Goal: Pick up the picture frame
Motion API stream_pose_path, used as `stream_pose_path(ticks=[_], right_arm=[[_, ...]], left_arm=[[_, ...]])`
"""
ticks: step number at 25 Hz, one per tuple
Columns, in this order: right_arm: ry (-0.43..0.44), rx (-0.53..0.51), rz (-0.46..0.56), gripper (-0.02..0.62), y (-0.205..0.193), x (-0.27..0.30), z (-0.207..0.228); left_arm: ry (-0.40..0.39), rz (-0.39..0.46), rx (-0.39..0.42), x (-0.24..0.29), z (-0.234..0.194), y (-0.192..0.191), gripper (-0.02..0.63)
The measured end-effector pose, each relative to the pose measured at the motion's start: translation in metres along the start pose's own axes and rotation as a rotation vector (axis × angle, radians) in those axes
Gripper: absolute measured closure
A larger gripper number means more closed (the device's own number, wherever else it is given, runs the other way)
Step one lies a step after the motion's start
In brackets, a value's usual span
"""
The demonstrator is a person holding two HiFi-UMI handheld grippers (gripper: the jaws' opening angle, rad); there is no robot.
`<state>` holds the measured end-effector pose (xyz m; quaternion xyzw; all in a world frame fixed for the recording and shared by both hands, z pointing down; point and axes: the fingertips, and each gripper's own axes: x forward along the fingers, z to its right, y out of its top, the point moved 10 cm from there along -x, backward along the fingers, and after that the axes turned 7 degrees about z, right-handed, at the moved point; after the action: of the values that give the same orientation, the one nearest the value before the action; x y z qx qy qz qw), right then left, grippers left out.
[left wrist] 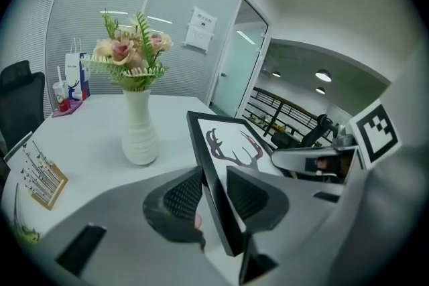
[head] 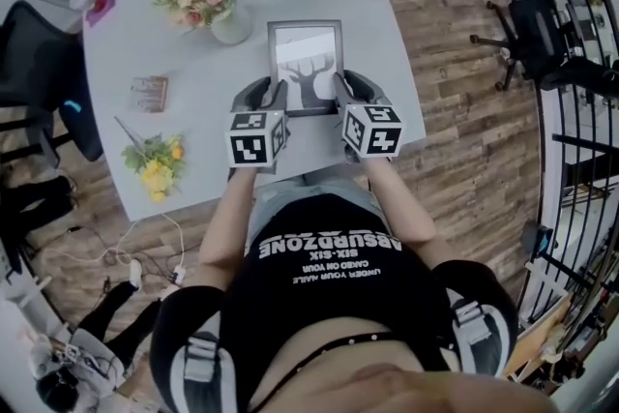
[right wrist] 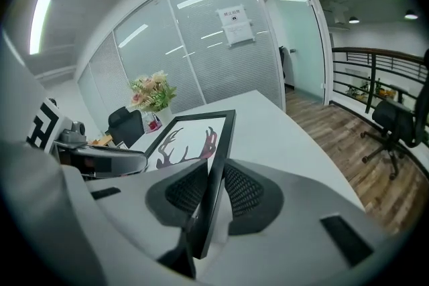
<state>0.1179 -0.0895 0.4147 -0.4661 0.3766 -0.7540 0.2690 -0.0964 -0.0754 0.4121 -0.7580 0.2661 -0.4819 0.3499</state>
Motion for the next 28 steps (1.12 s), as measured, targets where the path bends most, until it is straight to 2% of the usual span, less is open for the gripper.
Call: stream_pose_path(ticks=[8, 18, 28], right_arm=[[0.018, 0.031, 0.026, 0.505, 0.02, -0.018, 0.0], [0.047, 0.043, 0.069, 0.508, 0.03, -0.029, -0.001], [0.061, 0.052, 0.069, 0.509, 0.032, -0.033, -0.004]], left_arm=[[-0.02, 0.051, 0.02, -0.015, 0.012, 0.018, 0.486], [-0.014, 0.088, 0.009, -0.028, 0.019, 0.022, 0.486], [-0.006, 0.089, 0.015, -0.033, 0.02, 0.025, 0.486]])
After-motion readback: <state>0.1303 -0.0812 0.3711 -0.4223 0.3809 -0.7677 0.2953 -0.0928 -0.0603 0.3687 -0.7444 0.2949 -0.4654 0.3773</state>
